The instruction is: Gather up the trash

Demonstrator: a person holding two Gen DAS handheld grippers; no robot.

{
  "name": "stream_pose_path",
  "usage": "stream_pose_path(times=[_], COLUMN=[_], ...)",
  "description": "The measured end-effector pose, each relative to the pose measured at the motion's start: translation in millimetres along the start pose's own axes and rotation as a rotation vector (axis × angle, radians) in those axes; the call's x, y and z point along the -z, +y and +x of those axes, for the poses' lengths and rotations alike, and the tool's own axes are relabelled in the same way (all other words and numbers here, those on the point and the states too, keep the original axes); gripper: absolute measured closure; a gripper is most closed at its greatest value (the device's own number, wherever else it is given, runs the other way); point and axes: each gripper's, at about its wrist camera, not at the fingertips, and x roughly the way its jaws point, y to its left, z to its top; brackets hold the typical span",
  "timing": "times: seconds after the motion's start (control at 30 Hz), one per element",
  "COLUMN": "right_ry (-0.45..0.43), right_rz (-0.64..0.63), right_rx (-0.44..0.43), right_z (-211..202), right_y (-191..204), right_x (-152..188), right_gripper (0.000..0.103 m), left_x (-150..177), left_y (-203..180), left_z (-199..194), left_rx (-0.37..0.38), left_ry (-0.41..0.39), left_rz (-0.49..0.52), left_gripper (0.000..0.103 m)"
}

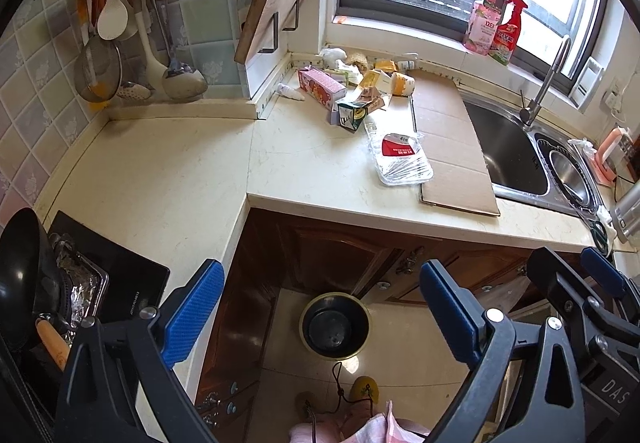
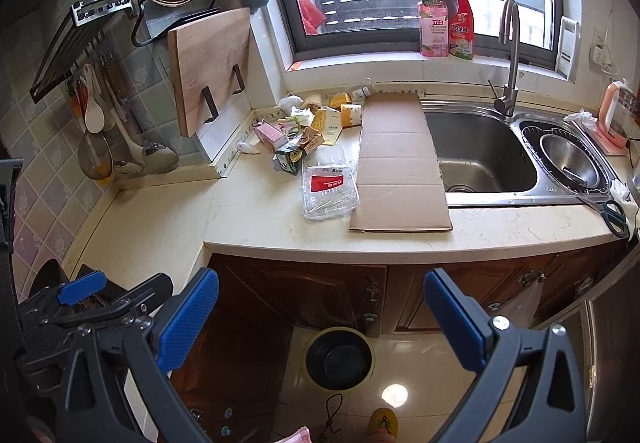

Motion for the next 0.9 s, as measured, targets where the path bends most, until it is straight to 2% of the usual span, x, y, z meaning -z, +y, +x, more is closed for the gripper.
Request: stream_pose_path(times=[0.43, 0.67, 0.9], right_ry=[0.014, 0.007, -0.004], right_rz=[0.076, 0.087, 0.06], right_rx=[0.051, 0.07, 0.091], right_z=[8.1, 10.5, 13.4], right_y=[18.2, 29.2, 38.8], right_x=[5.1, 4.9, -2.8], right_gripper=[0.0, 0.0, 0.0], left_x=[-14.7, -18.8, -25.5], left_y=[29.9, 32.1, 41.5], left_z=[6.8, 5.1, 13.3], left_rx=[0.061, 0.048, 0.067], left_ry=[-0.008, -0.06, -0.038], left_rz=[0.048, 0.131, 0.118], left_gripper=[0.005, 0.005, 0.005])
